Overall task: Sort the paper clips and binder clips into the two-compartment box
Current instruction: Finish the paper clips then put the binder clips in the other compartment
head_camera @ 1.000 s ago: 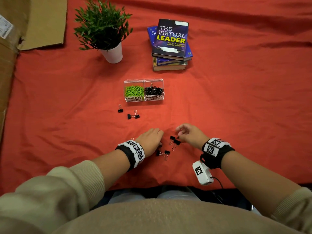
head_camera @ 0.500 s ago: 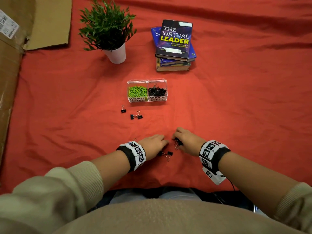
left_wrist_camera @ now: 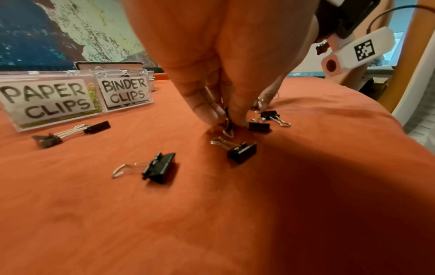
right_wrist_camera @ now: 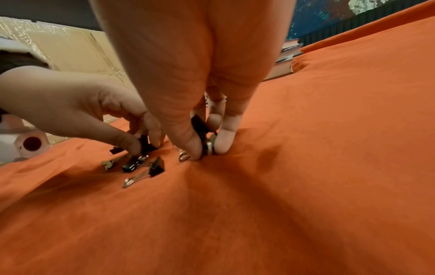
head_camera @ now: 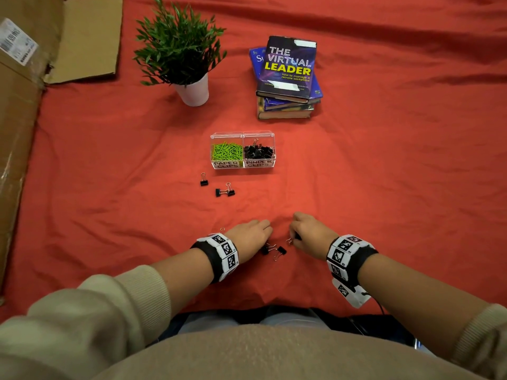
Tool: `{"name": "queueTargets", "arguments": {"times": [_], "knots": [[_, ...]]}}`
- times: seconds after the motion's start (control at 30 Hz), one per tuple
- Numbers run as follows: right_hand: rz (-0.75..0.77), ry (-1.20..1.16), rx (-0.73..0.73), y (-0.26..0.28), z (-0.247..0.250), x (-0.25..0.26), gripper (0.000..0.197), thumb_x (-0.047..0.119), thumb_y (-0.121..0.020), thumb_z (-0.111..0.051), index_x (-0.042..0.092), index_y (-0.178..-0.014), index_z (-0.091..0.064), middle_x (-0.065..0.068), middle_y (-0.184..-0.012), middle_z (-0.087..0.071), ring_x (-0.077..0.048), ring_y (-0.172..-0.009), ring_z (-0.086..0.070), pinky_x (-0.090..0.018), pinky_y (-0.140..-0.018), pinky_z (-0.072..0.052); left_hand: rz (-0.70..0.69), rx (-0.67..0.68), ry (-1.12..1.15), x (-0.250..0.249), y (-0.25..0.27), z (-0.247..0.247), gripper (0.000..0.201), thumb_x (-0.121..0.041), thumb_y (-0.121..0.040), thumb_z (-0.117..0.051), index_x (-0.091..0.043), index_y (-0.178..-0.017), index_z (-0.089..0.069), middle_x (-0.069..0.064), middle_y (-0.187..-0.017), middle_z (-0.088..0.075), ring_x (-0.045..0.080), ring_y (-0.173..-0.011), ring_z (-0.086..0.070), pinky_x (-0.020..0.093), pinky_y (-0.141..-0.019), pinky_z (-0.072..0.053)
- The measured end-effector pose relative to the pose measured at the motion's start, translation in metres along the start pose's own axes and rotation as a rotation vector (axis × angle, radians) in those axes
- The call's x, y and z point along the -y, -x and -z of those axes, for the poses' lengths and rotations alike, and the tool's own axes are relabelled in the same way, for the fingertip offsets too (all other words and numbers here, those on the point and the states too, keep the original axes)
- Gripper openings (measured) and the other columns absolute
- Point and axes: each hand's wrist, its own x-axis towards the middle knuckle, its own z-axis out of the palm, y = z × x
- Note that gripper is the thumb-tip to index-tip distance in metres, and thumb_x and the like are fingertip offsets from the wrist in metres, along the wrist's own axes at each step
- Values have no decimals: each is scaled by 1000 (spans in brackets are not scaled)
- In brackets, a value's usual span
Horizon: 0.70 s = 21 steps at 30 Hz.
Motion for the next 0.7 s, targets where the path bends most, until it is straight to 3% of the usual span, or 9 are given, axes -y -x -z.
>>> {"name": "queueTargets", "arguments": {"times": [0.13, 0.33, 0.47, 0.6, 0.7], "knots": [[-6, -25, -67, -2, 2, -1, 7, 7, -80, -57, 4, -86, -60, -12, -101, -52, -30, -93, -53, -34, -79, -42, 40, 17, -38, -4, 3, 1, 26, 4, -90, -39, -1, -115, -45, 16, -123, -40, 34, -108, -50, 43, -79, -45], [-68, -3, -88, -3, -2, -3, 13, 7, -83, -54, 6, -95, -59, -11, -105, -51, -28, -101, -48, -32, -85, -38, 56, 5, -25, -4, 7, 1, 28, 2, -91, -38, -2, -119, -44, 16, -123, -40, 33, -112, -47, 42, -82, -44], [-59, -41, -85, -1, -1, -3, 11, 4, -82, -53, 4, -92, -58, -13, -103, -51, -31, -96, -52, -35, -82, -40, 47, -26, -30, -5, 5, -2, 30, 1, -93, -36, -3, -121, -44, 15, -124, -43, 32, -115, -45, 42, -86, -44], [-15, -75, -96, 1, -3, -6, 9, -2, -78, -54, 3, -85, -57, -14, -100, -51, -33, -90, -53, -38, -80, -44, 49, -46, -34, -4, 5, -5, 30, 1, -91, -37, -3, -120, -44, 15, -123, -42, 31, -114, -44, 41, -83, -44], [70, -13, -148, 7, -10, -10, 23, -7, -74, -57, 7, -91, -53, -14, -98, -58, -32, -86, -54, -31, -80, -41, 65, -34, 5, 2, 4, -9, 23, -5, -93, -42, -6, -116, -45, 13, -118, -42, 31, -107, -50, 41, -73, -43]]}}
